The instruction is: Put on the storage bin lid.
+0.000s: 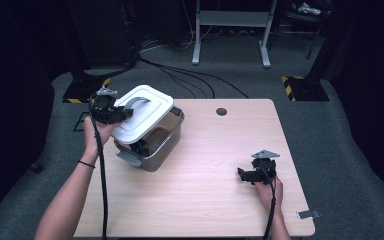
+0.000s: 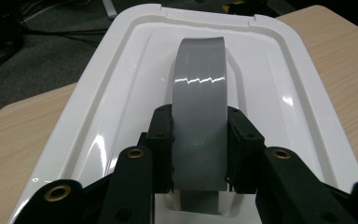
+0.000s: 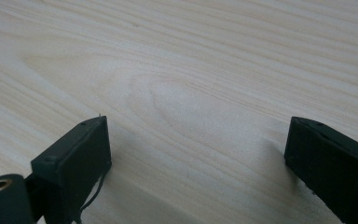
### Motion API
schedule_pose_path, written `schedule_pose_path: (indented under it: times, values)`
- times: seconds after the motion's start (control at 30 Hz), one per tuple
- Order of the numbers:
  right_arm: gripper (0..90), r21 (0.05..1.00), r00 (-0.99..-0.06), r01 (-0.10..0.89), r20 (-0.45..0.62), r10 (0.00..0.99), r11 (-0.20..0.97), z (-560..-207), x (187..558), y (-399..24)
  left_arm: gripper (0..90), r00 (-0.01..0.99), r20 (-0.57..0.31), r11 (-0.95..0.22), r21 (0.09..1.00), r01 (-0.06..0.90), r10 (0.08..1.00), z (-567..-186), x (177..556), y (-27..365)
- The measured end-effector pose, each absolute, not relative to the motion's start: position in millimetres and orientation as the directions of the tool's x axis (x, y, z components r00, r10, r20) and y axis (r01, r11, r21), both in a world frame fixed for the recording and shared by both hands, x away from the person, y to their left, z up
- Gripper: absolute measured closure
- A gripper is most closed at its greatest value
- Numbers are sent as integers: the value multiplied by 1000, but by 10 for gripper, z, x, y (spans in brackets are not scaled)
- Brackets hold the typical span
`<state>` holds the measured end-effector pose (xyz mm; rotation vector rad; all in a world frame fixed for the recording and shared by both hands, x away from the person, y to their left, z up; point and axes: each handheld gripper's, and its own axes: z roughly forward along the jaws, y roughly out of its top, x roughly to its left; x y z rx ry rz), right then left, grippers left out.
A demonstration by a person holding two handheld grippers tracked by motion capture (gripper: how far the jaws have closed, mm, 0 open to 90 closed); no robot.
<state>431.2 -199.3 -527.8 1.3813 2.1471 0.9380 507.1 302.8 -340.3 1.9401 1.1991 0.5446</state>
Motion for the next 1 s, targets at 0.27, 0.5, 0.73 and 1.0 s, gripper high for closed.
schedule_pose_path:
  times: [0.27, 0.5, 0.73, 1.0]
  values:
    - [63, 728, -419, 626, 11, 908, 280, -5278, 4311, -1993, 672, 493, -33, -295, 765, 572, 869, -3445, 5095, 2891]
    - [63, 728, -418, 626, 11, 908, 279, -5278, 4311, -1992, 671, 498, -38, -308, 744, 593, 866, -3491, 5119, 2770]
    - [63, 728, -419, 626, 11, 908, 280, -5278, 4311, -1993, 671, 509, -36, -330, 720, 610, 860, -3515, 5127, 2722]
    - [63, 728, -419, 626, 11, 908, 280, -5278, 4311, -1992, 669, 521, -28, -355, 701, 619, 853, -3563, 5126, 2693]
